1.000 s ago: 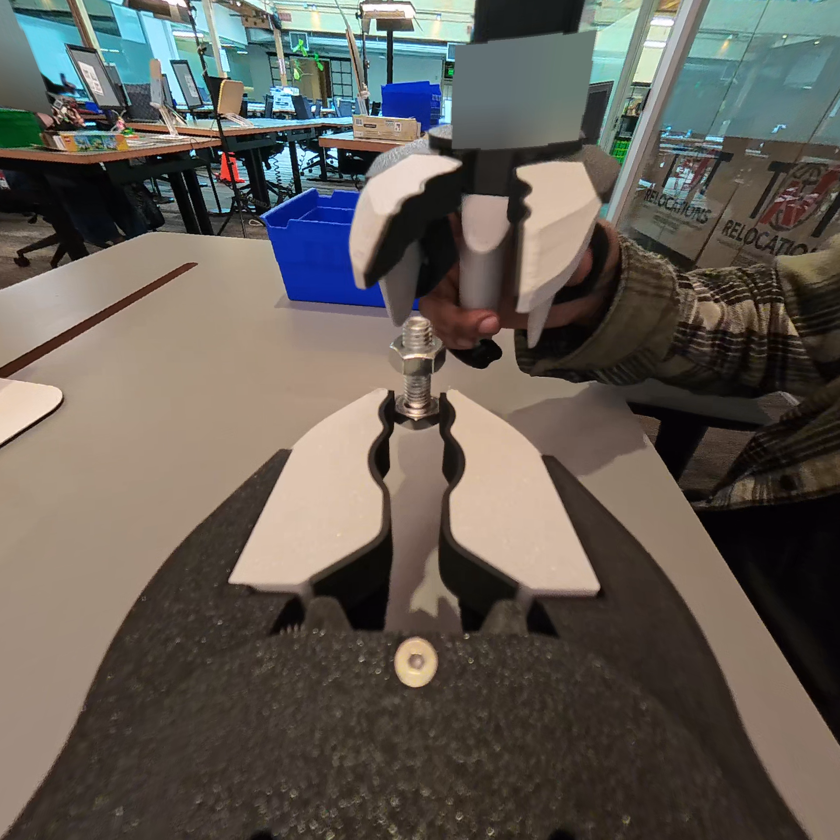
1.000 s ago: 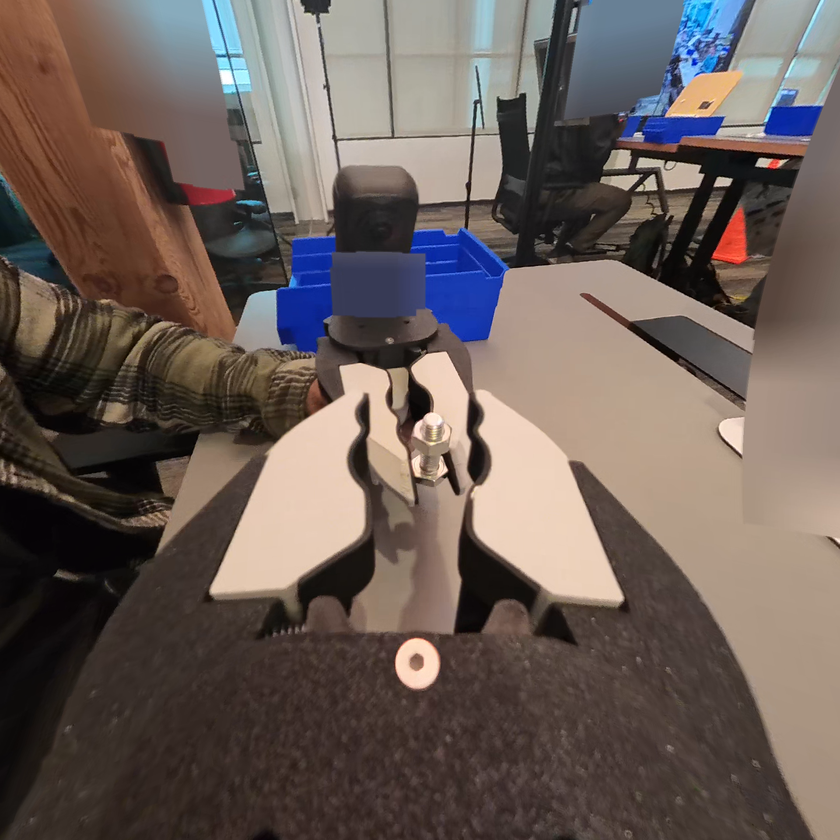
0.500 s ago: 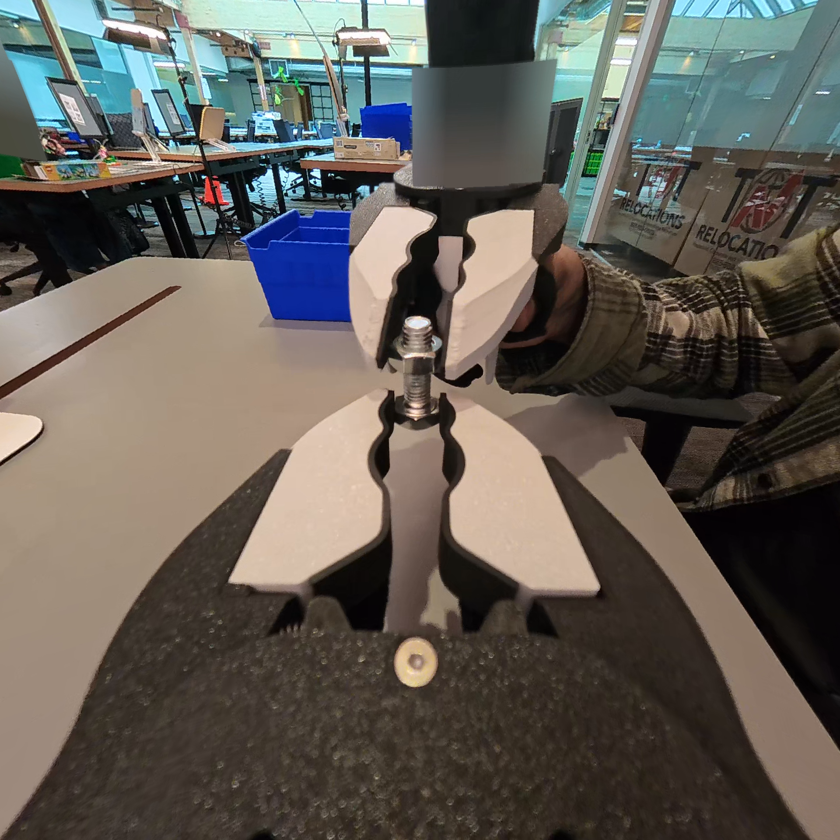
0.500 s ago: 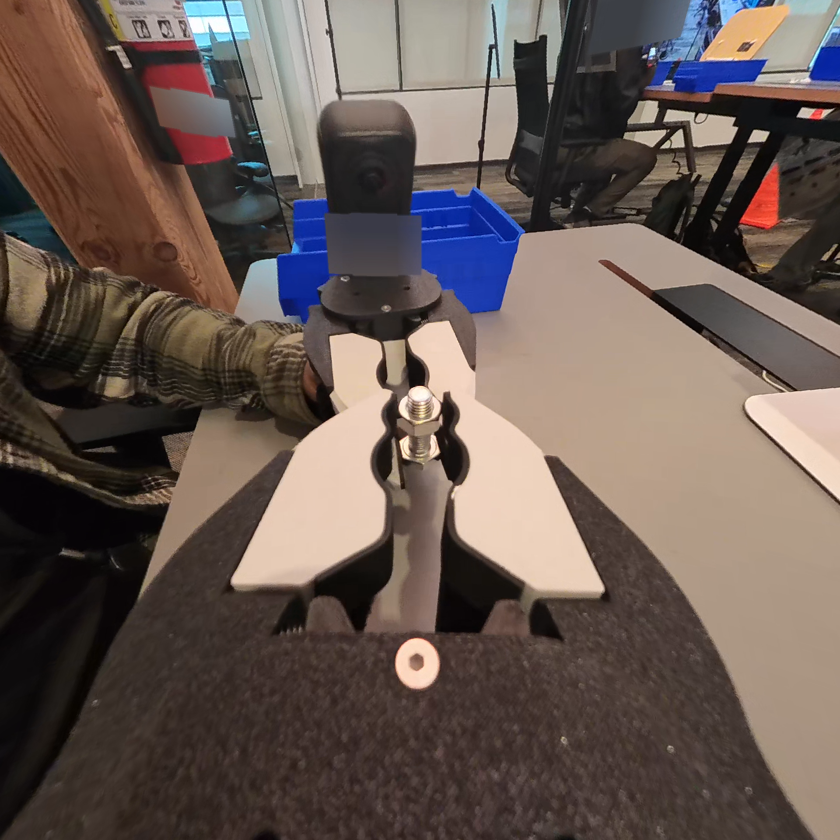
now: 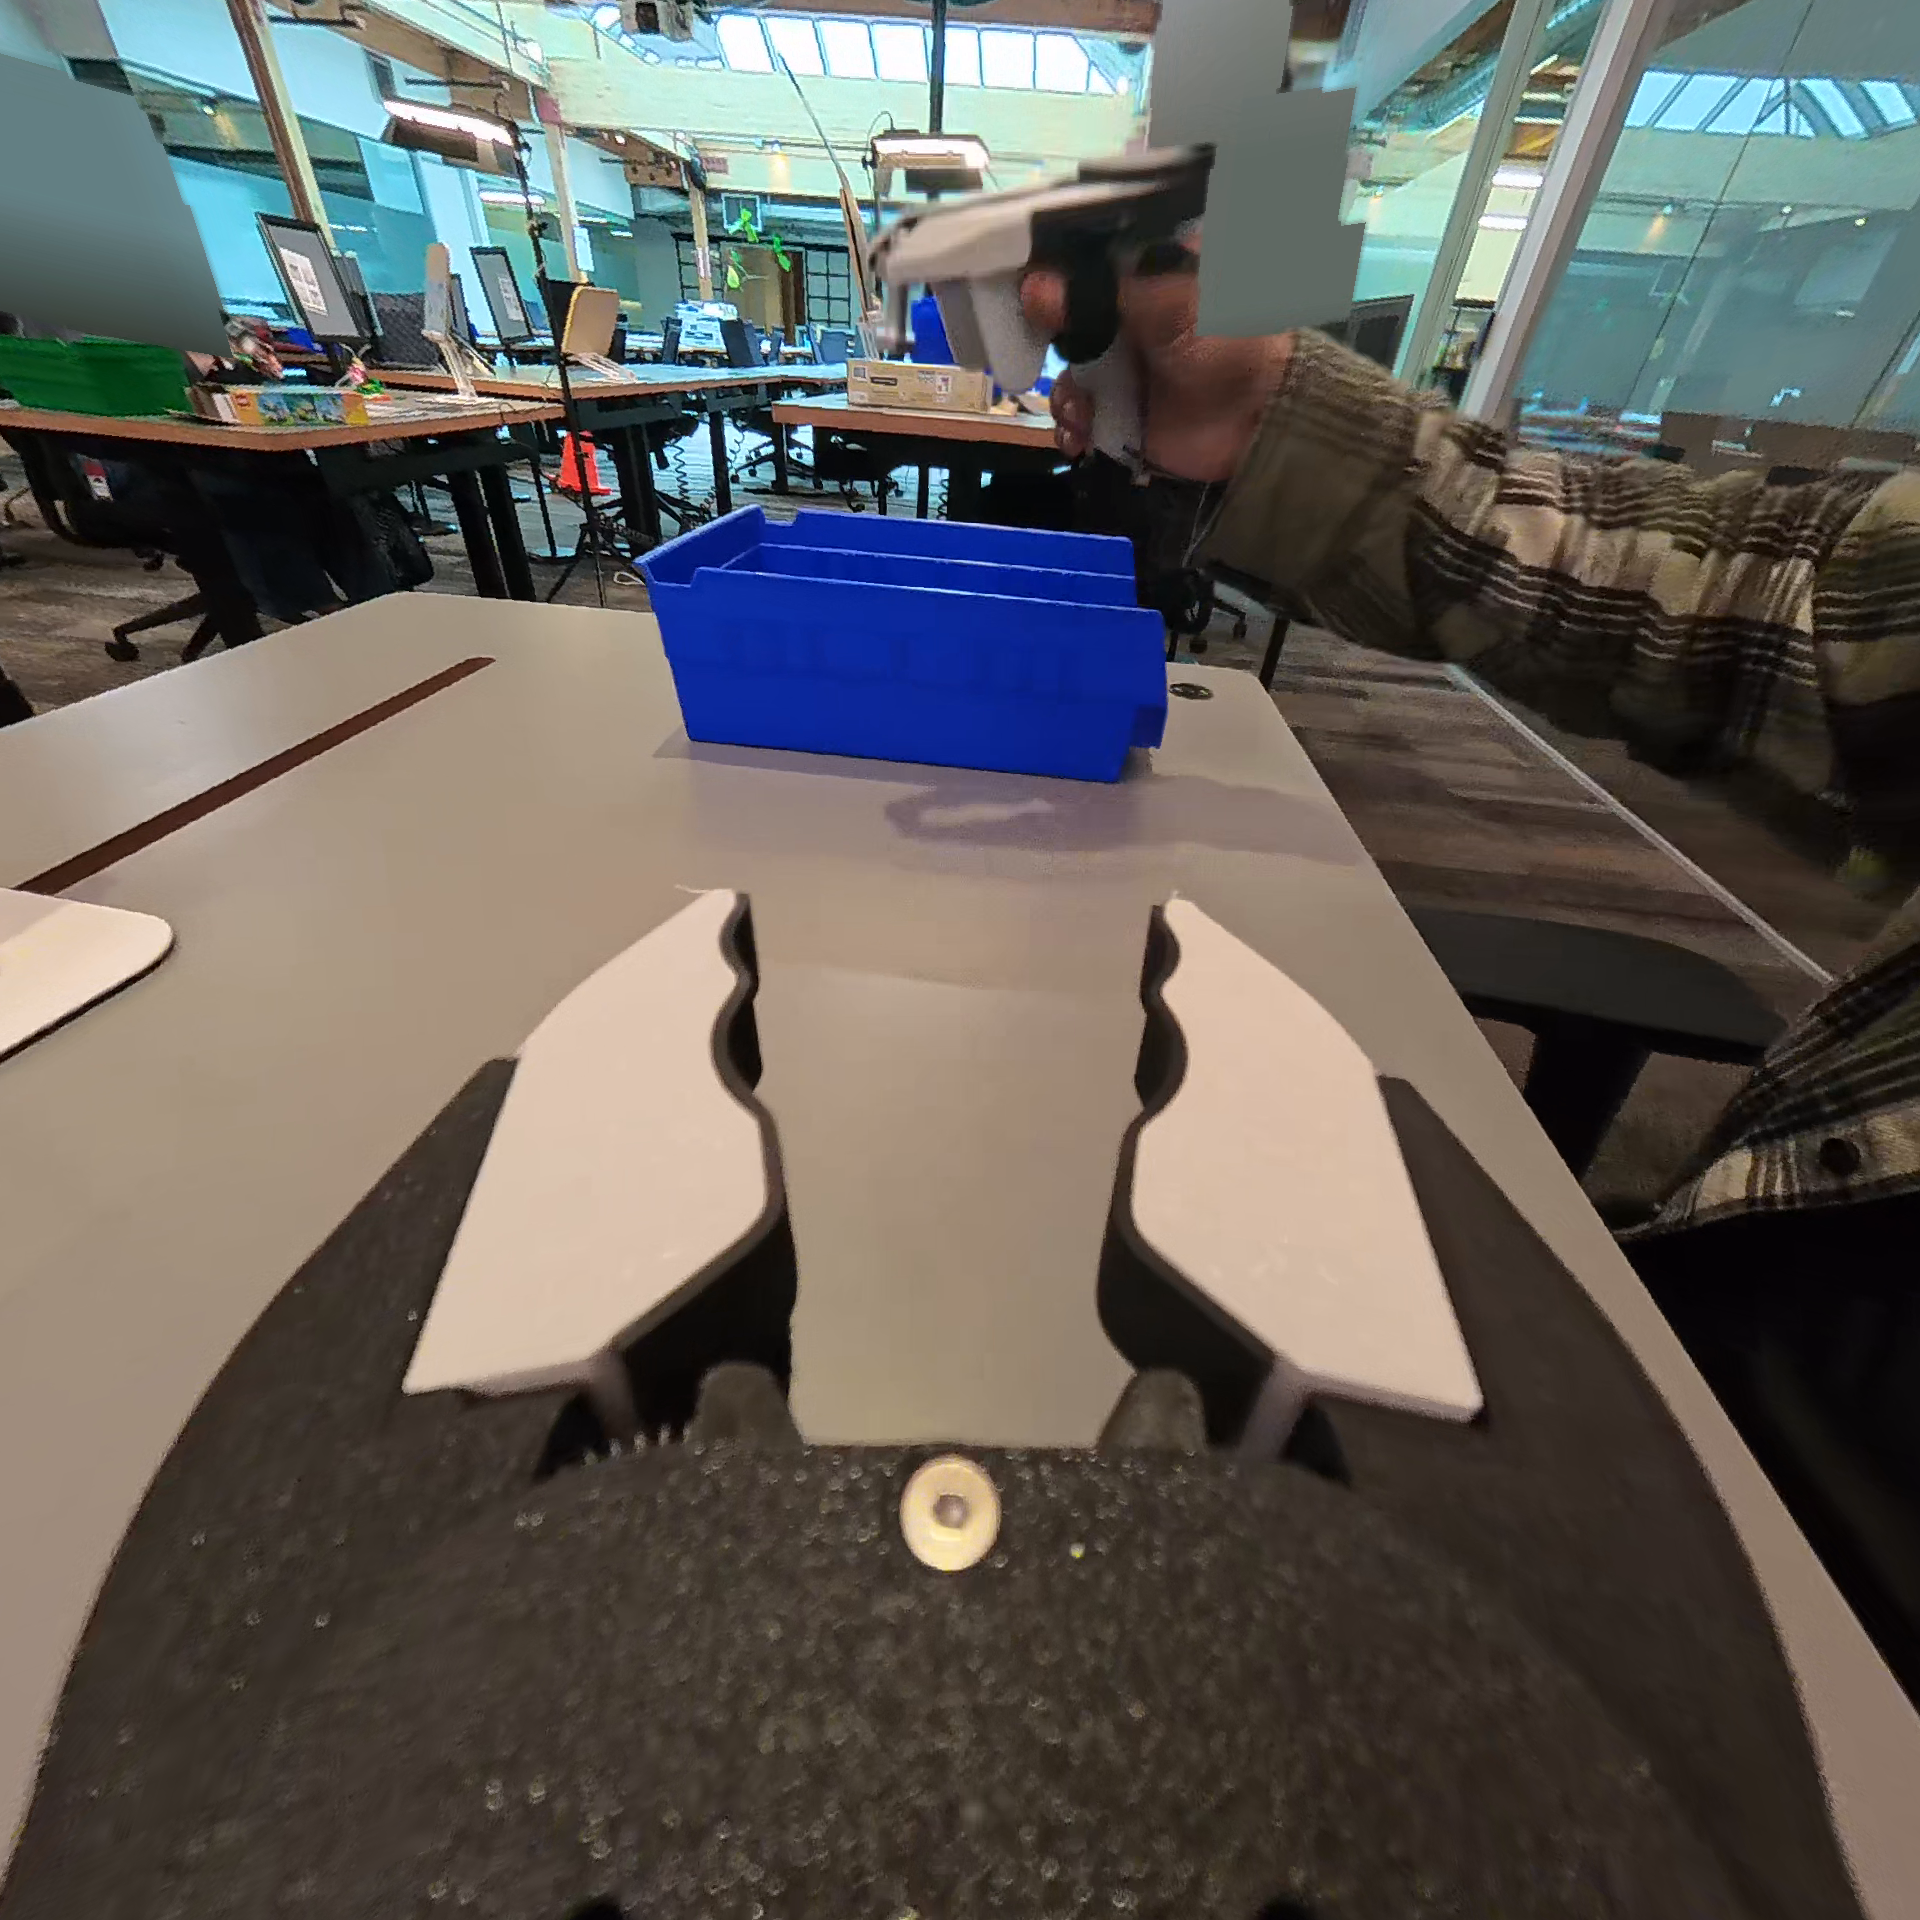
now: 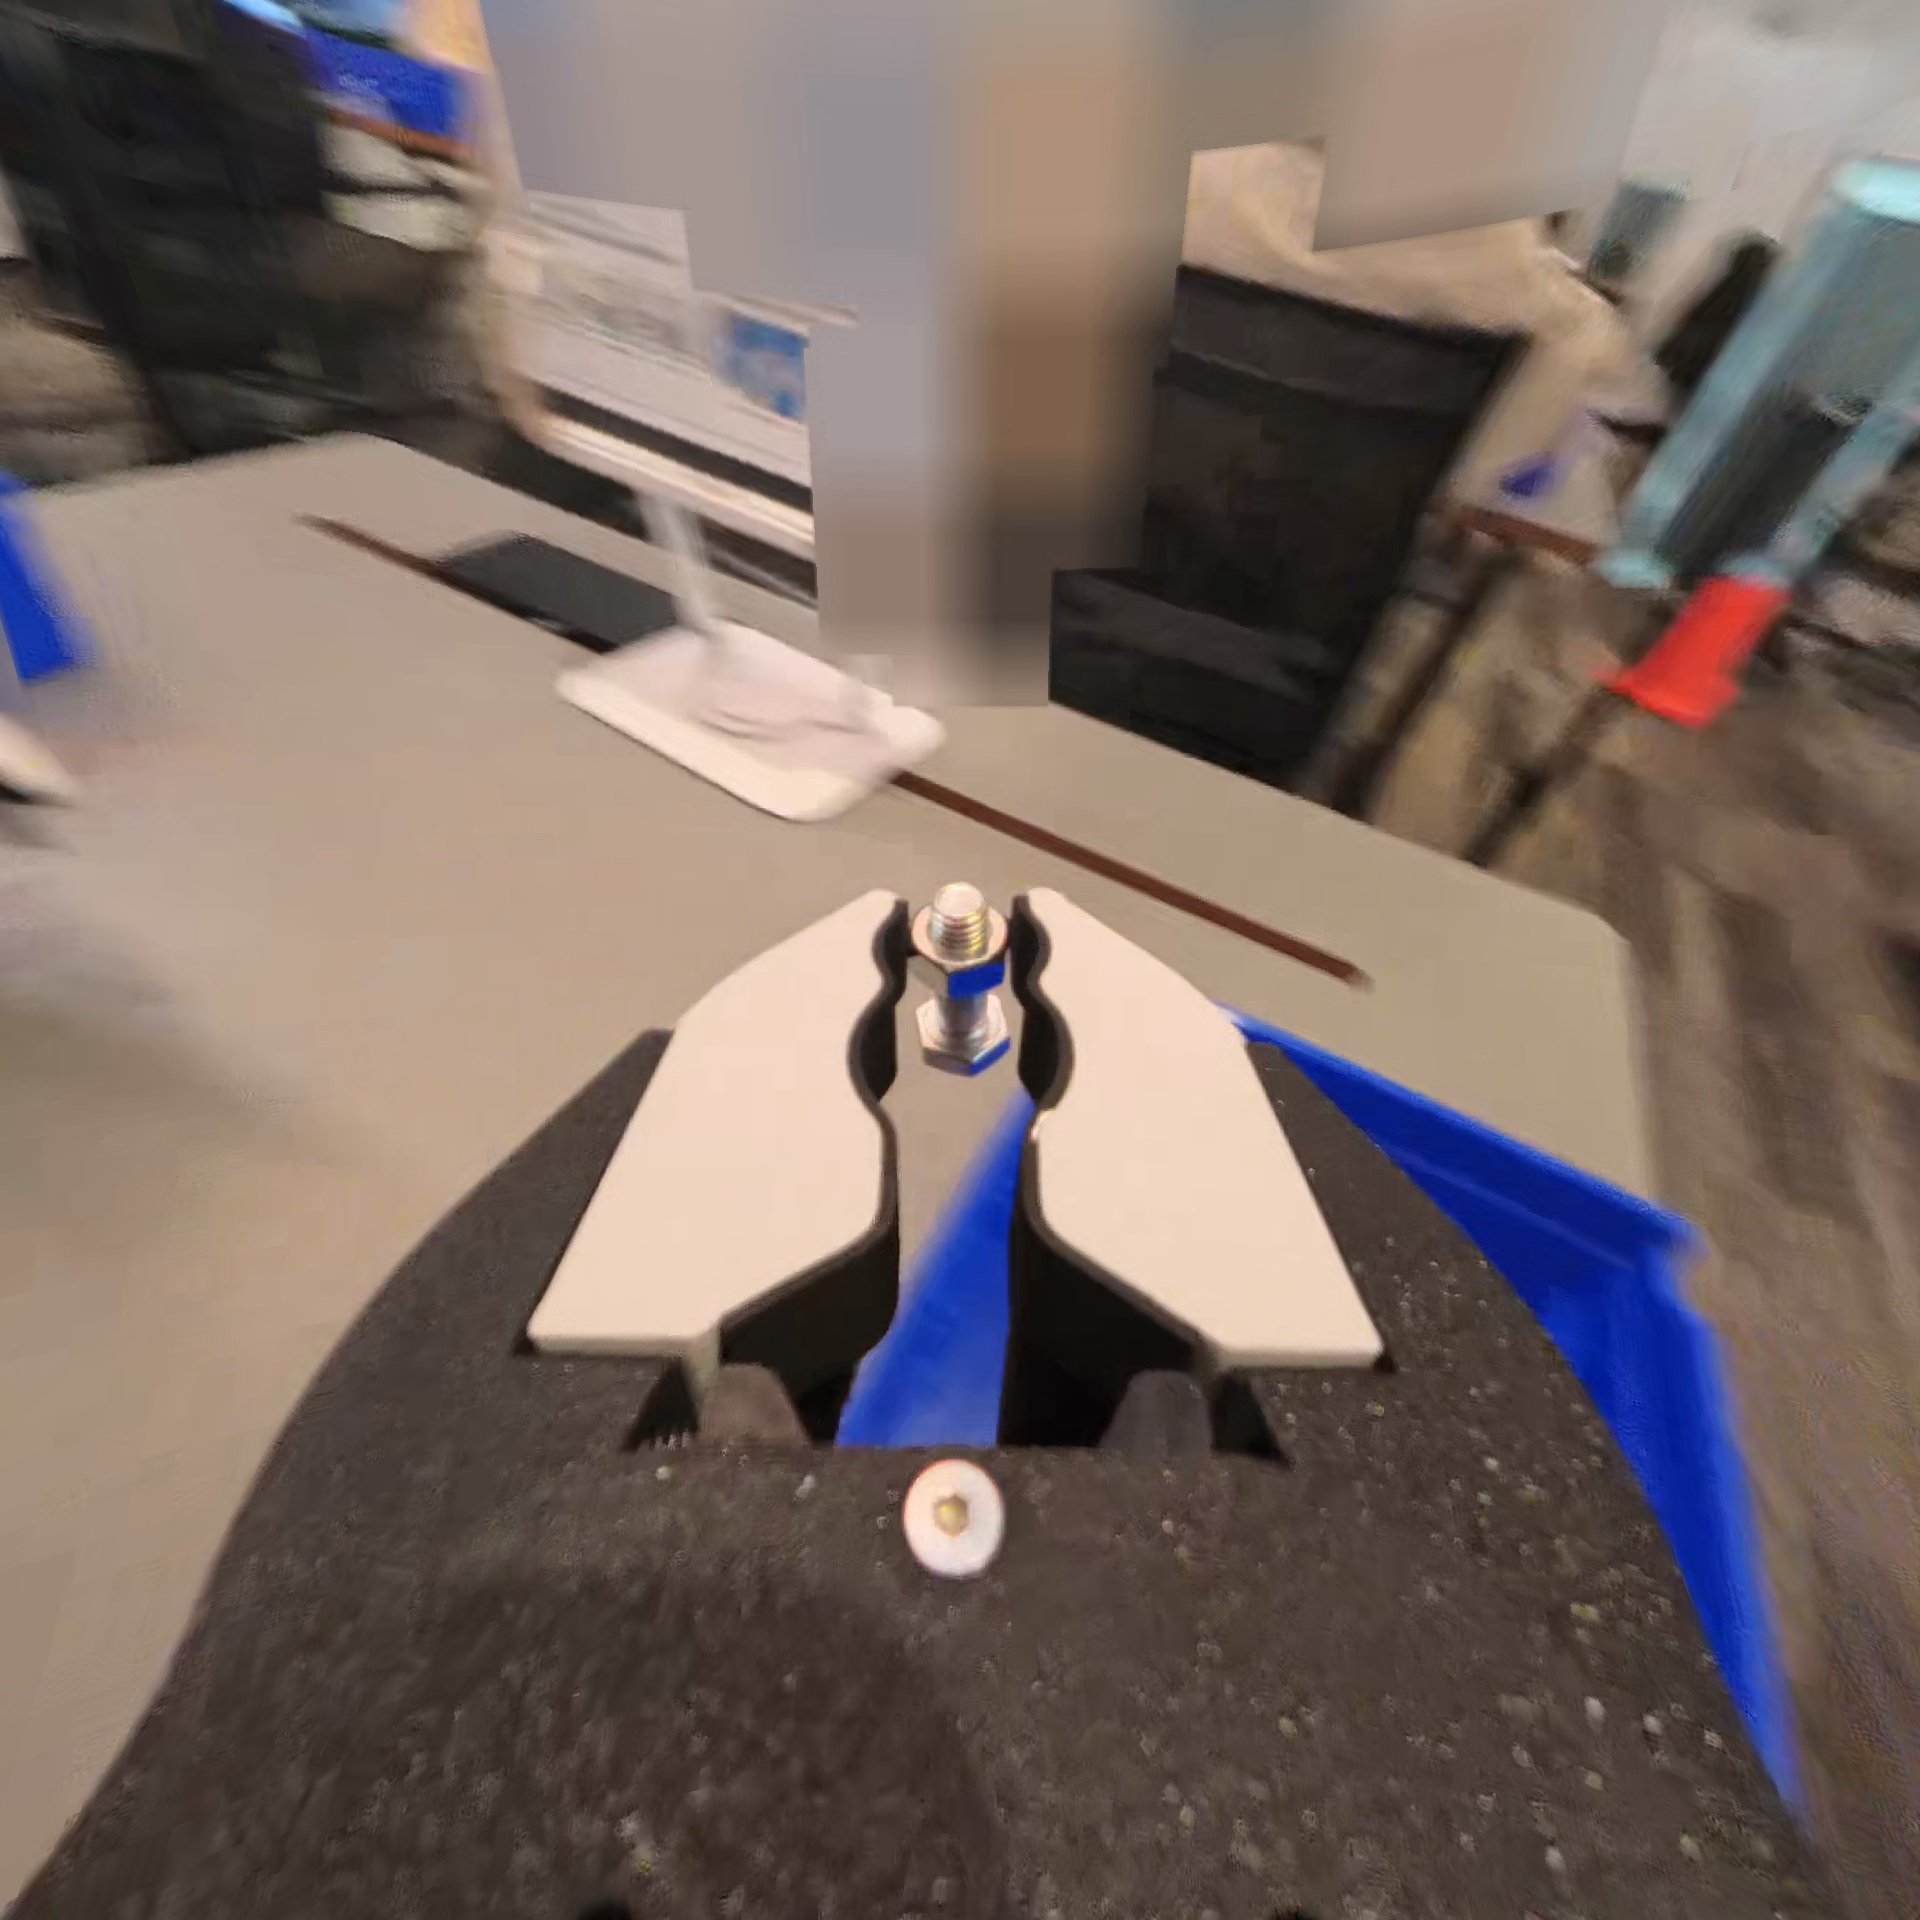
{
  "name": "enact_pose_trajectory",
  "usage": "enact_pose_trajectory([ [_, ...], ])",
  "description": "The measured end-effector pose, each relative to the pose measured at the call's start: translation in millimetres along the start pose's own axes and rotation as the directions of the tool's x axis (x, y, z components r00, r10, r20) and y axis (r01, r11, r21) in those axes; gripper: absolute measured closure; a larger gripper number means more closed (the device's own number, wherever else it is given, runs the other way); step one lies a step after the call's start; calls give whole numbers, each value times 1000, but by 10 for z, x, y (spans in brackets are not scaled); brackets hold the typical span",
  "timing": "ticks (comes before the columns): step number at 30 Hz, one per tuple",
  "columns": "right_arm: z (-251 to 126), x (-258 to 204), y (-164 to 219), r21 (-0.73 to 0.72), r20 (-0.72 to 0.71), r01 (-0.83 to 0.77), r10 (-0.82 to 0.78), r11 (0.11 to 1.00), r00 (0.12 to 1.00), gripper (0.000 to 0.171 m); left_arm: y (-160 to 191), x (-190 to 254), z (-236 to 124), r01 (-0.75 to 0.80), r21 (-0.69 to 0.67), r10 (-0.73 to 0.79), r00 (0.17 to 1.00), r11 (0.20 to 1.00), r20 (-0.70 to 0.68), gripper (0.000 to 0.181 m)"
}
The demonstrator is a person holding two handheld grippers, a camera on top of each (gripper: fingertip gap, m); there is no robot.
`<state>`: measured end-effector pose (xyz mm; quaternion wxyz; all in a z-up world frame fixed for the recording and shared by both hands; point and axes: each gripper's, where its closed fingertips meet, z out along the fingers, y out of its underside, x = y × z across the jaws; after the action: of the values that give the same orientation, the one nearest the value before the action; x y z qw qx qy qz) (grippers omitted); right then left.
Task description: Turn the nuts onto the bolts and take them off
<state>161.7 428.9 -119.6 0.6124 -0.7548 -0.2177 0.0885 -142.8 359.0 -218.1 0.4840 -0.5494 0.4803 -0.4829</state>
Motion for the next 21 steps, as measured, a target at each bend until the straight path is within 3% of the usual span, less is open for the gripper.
enact_pose_trajectory([
  [2,-67,571,385,-73,-119,-131,122,989,985,153,5,-16,1,-8,4,8,1000,1000,13,110],
  [4,-45,843,739,-99,-154,-262,246,960,957,153,32,-36,4,-32,-11,32,999,999,35,110],
  [9,131,1081,1464,-240,-238,-316,260,918,936,152,96,-70,18,-120,-53,125,988,991,93,114],
  [21,364,1113,2008,-326,-261,-335,257,884,931,151,122,-66,22,-124,-74,130,988,990,86,121],
])
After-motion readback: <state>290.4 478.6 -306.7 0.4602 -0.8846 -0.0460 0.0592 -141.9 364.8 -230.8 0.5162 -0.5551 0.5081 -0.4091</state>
